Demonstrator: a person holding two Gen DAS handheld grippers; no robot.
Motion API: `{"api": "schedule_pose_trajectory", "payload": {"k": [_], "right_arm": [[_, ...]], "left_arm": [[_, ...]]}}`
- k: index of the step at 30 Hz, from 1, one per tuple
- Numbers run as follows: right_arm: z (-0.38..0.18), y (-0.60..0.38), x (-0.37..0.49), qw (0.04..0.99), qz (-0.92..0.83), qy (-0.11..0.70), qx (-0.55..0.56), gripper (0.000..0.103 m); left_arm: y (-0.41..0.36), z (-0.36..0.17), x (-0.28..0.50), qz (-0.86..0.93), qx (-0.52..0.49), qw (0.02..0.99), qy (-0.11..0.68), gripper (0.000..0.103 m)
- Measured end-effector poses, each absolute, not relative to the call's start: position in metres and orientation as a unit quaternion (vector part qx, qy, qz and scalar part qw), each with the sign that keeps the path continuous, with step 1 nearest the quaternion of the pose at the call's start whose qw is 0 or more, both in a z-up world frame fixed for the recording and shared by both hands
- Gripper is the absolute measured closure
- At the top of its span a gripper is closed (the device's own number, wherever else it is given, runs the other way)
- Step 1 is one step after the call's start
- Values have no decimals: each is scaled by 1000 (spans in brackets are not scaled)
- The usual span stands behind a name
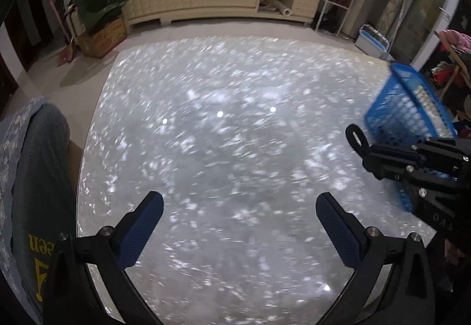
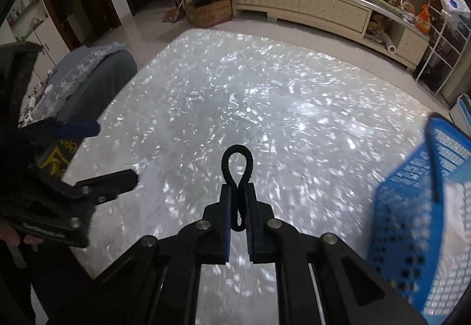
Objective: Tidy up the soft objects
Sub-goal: 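Carry the black ring with the right gripper into the basket and release it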
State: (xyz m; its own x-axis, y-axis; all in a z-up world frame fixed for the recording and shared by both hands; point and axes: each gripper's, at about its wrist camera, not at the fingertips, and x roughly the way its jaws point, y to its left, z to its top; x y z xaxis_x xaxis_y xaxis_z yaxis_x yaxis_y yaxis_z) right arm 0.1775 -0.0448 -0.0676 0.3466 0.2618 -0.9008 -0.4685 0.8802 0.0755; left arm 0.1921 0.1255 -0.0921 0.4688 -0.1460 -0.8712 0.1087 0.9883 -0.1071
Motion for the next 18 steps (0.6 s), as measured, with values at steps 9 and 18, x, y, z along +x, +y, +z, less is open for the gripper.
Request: {"api": "schedule_pose_trajectory", "payload": {"k": [9,18], "right_arm": [[-16,-101,148,839,211,495,-84,95],[4,-165,139,859,172,478,-66,95]], "left_arm": [[55,-39,178,-110,11,878,466,0],[-15,-19,184,-145,42,880,450,0]]}}
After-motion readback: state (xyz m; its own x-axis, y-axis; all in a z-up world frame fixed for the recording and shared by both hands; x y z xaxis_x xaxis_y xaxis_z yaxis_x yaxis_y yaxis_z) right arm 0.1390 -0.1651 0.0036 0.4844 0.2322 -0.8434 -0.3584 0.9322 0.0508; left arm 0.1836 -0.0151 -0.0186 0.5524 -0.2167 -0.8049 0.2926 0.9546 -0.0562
